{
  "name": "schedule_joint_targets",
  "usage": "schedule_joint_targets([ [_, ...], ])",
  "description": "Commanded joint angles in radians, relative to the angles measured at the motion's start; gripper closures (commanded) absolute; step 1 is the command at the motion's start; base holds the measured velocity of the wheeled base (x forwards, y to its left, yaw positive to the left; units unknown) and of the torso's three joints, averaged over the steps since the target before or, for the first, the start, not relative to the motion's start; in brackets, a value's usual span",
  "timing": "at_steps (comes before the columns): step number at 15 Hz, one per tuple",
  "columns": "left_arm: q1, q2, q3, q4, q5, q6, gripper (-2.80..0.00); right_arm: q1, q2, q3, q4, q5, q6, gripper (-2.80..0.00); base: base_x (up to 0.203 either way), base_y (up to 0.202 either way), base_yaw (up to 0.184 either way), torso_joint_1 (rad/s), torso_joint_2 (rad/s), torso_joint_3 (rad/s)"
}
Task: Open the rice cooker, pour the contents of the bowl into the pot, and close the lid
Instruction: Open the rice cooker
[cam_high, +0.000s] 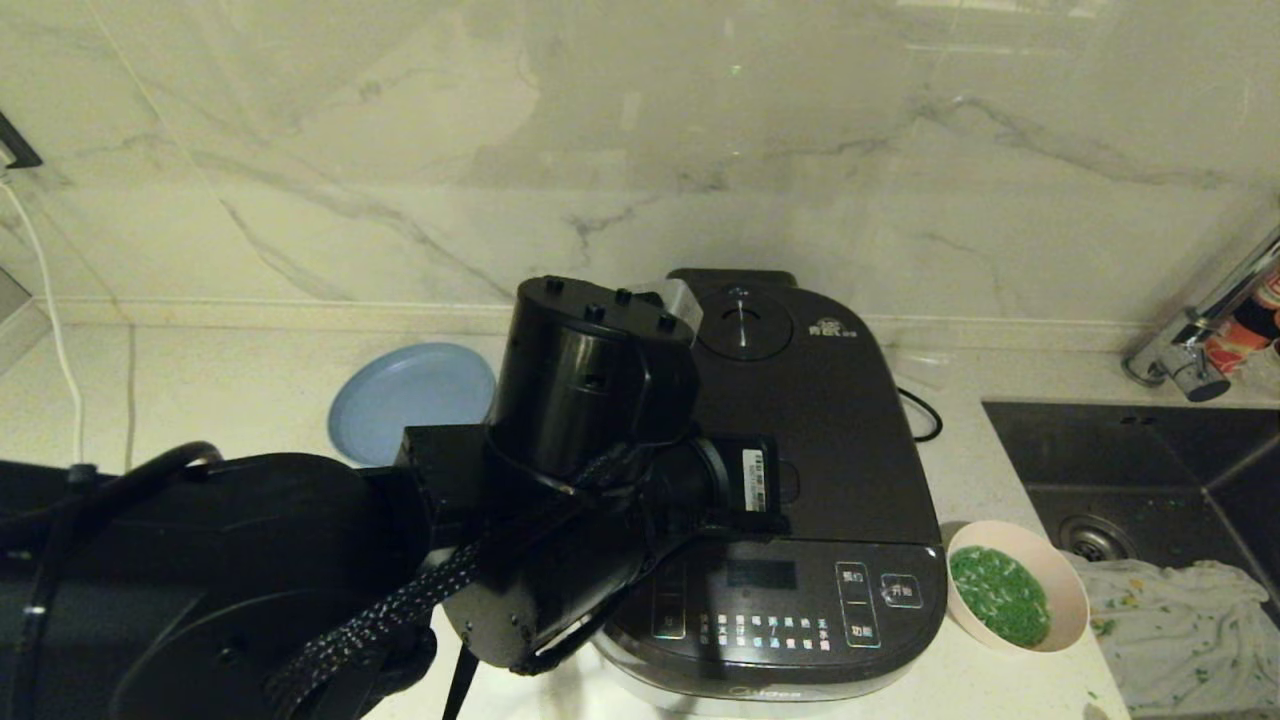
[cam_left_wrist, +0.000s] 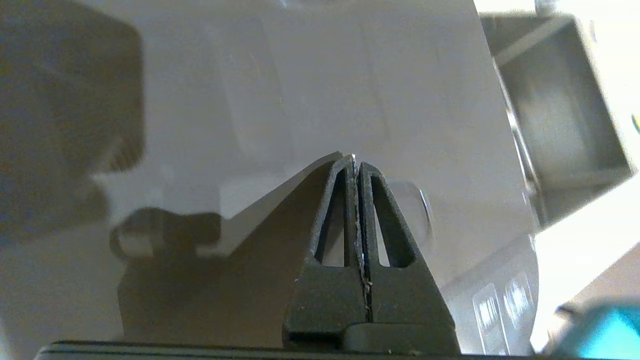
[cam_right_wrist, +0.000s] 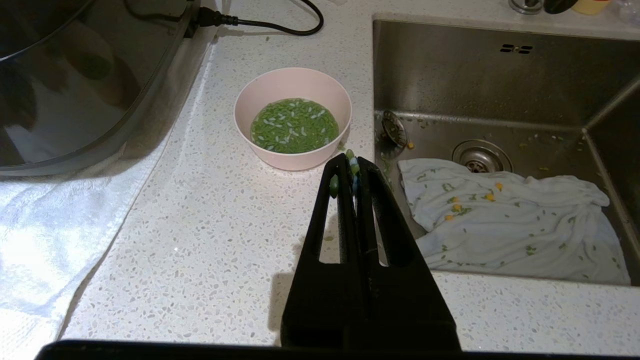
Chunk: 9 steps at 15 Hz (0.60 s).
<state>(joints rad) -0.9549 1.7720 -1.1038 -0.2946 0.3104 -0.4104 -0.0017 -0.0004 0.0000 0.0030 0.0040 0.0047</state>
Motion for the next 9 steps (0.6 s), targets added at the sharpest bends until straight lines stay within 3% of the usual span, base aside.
schedule_joint_targets([
  [1,0.001,0.018,0.008,-0.049,0.013,0.014,0.00,0.000,0.000,0.000,0.000,0.001,0.000,0.00,0.000,0.000,0.000,0.000,0.00,0.000],
  [9,0.001,0.035,0.045,-0.079,0.018,0.011,0.00,0.000,0.000,0.000,0.000,0.001,0.000,0.00,0.000,0.000,0.000,0.000,0.00,0.000],
])
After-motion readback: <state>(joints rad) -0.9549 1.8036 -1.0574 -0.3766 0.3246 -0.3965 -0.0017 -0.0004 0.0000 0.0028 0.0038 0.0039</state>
